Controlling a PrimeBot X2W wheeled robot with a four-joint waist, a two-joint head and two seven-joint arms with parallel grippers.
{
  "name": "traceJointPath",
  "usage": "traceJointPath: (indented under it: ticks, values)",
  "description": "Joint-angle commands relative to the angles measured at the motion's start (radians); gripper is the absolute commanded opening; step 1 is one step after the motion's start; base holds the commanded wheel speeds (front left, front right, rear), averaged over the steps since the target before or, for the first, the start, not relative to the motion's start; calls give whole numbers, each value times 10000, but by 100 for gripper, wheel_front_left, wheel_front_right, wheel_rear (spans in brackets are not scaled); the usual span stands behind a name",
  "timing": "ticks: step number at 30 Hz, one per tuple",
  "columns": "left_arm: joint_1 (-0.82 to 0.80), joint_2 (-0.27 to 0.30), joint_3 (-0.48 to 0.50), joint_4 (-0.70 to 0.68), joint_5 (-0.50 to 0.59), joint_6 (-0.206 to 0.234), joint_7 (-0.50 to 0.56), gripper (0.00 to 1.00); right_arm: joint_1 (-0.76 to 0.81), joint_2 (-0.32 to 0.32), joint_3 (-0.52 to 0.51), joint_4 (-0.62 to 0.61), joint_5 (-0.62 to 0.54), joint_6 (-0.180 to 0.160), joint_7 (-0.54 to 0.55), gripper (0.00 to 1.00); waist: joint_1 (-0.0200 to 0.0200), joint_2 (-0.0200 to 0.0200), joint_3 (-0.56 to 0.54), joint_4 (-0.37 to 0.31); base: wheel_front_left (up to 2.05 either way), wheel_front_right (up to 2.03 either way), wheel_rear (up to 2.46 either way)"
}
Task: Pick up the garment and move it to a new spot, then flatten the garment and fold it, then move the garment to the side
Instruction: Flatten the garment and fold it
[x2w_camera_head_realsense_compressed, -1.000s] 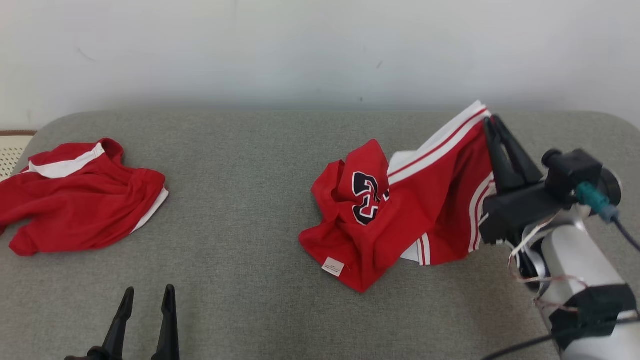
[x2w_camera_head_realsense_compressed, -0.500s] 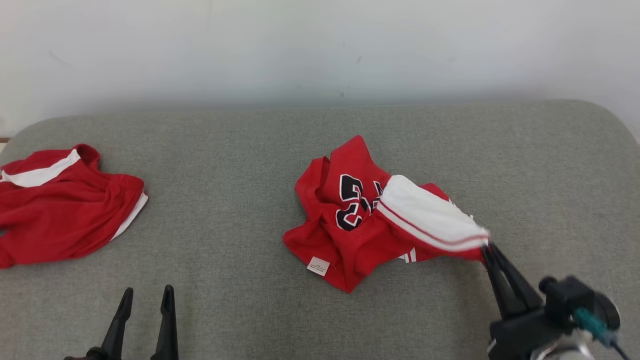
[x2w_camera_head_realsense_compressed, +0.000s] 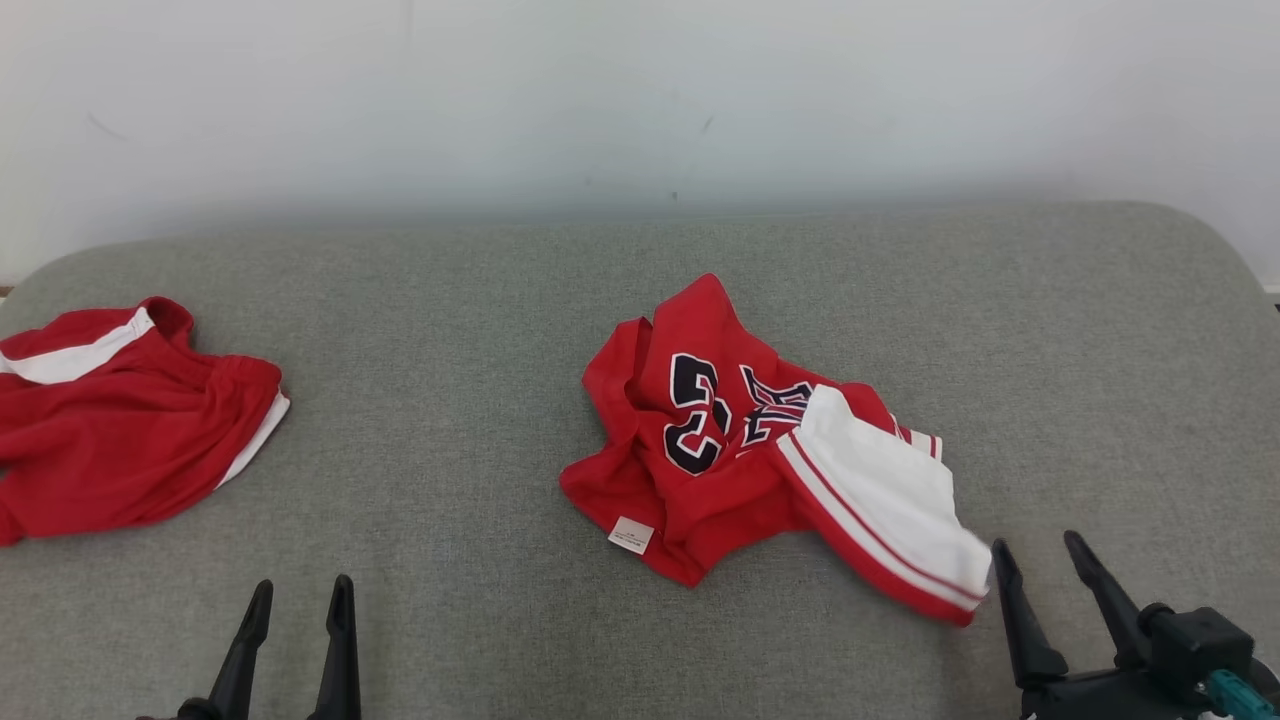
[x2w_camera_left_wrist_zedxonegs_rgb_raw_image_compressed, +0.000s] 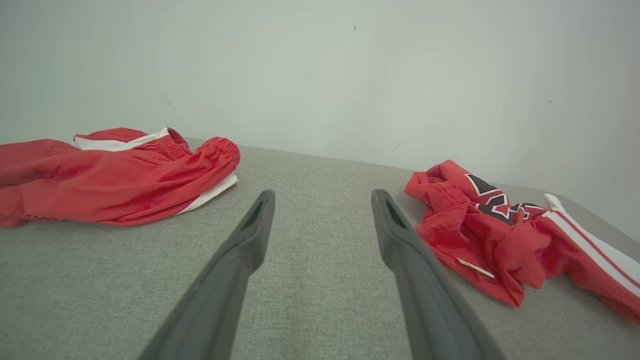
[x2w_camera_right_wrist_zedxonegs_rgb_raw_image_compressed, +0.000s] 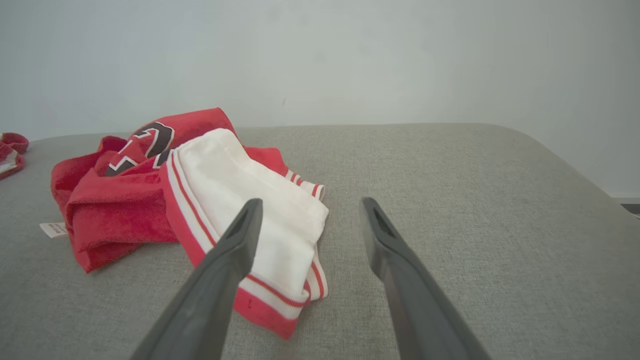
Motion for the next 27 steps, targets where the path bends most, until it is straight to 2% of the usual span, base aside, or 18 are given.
traceJointPath:
  ticks: [1, 8, 18, 22, 27]
  values:
    - [186, -10, 75, 56, 83, -52, -45, 100, 166, 129, -227, -290, 16, 1, -144, 100, 0, 0, -15, 21, 0, 0, 0]
    - [132, -61, 193, 91, 133, -151, -45, 100, 147, 554, -654, -1298, -427, 1, -300, 100, 0, 0, -1, 28, 0, 0, 0]
    - [-140, 36, 104, 164, 405, -273, -45, 100, 317, 1465, -390, -1789, -819, 1, -319, 100, 0, 0, 34, 48, 0, 0, 0]
    - [-520, 192, -188, 263, 570, -507, 85, 100, 181, 1572, -340, -1786, -851, 1, -322, 100, 0, 0, 138, 6, 0, 0, 0]
    - [-1442, 408, -768, 541, 737, -1052, 502, 100, -74, 1635, -246, -1760, -804, 1, -324, 100, 0, 0, 343, -178, 0, 0, 0]
